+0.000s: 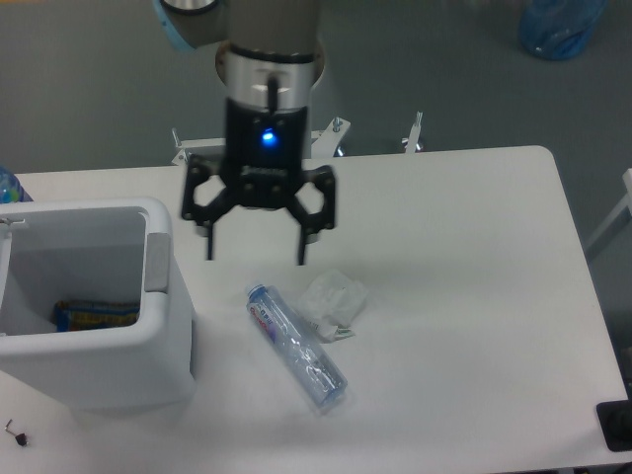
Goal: Open the trash can
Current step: 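Lift the gripper up and away from the opened trash can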
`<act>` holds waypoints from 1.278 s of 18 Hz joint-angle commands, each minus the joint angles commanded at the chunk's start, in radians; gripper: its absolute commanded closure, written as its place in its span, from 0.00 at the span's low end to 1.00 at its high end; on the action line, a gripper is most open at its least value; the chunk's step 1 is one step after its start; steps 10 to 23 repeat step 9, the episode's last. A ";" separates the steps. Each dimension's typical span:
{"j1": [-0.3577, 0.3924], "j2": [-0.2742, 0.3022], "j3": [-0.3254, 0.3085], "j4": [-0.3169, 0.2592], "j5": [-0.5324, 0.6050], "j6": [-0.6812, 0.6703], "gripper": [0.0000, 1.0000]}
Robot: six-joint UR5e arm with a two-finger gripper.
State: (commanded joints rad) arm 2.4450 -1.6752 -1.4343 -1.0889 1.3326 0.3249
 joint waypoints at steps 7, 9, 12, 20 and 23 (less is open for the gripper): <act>0.089 0.031 -0.005 -0.181 0.086 0.375 0.00; 0.097 0.032 -0.011 -0.206 0.152 0.468 0.00; 0.097 0.032 -0.011 -0.206 0.152 0.468 0.00; 0.097 0.032 -0.011 -0.206 0.152 0.468 0.00; 0.097 0.032 -0.011 -0.206 0.152 0.468 0.00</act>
